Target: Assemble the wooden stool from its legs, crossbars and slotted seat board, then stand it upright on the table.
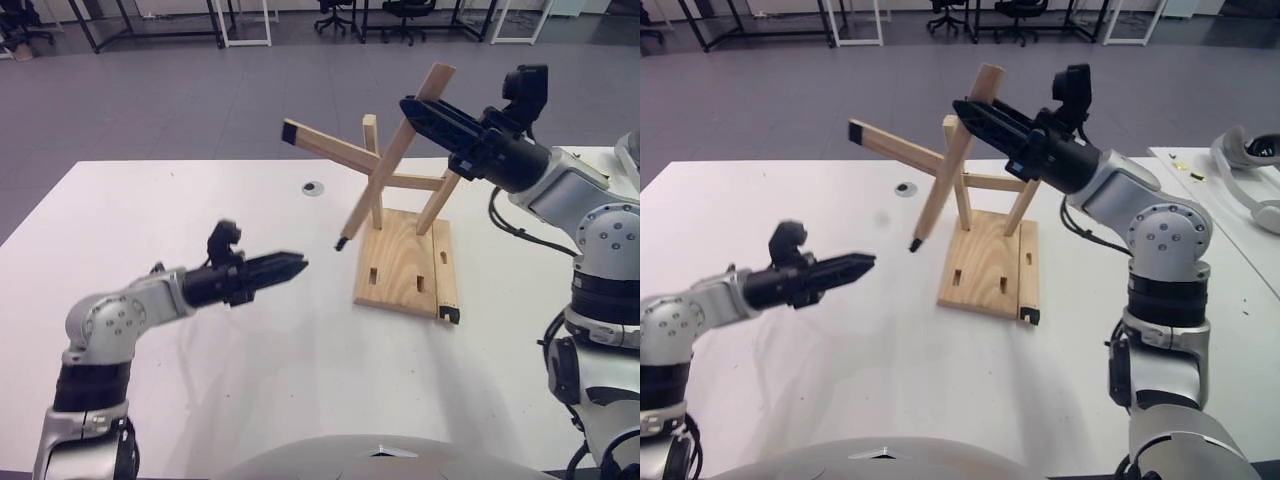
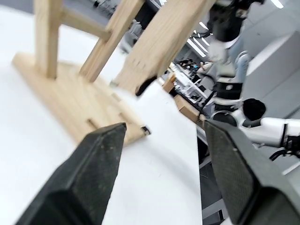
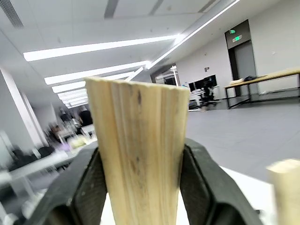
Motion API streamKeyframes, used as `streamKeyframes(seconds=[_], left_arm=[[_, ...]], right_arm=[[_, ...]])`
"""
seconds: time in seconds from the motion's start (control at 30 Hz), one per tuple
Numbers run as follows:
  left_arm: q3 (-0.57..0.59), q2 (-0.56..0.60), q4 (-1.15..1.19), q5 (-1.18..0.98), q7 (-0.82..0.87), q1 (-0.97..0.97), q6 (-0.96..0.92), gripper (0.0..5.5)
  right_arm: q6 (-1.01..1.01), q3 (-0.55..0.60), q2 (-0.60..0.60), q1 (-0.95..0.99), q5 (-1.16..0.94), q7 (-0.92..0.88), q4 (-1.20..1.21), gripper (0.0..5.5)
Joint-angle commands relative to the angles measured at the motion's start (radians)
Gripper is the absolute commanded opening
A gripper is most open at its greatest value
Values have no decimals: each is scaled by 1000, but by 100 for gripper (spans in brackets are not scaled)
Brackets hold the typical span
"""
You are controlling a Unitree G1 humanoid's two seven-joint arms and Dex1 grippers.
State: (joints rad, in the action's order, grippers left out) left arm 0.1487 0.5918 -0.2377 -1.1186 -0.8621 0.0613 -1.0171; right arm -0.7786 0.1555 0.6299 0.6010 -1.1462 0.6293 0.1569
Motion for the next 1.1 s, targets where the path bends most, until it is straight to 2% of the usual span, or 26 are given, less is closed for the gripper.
streamKeyframes(seconds=[0.03, 0.13, 0.27, 0.5, 0.73, 1.1], left_arm=[[4, -19, -40, 61, 2, -81, 74, 304], [4, -36, -68, 60, 13, -116, 96, 304], [-2, -51, -88, 54, 24, -126, 96, 304], [-6, -37, -86, 49, 14, -89, 82, 304], [-6, -33, -90, 53, 11, -85, 82, 304], [-1, -31, -76, 49, 10, -66, 78, 304]], right_arm=[[114, -13, 135, -116, 180, 247, 9, 205], [163, 14, 173, -166, 226, 402, -14, 205], [209, 40, 177, -138, 259, 526, -117, 205], [325, -9, 174, -114, 396, 683, -229, 205], [356, -16, 145, -124, 446, 728, -268, 205], [321, 17, 119, -170, 415, 710, -220, 205]])
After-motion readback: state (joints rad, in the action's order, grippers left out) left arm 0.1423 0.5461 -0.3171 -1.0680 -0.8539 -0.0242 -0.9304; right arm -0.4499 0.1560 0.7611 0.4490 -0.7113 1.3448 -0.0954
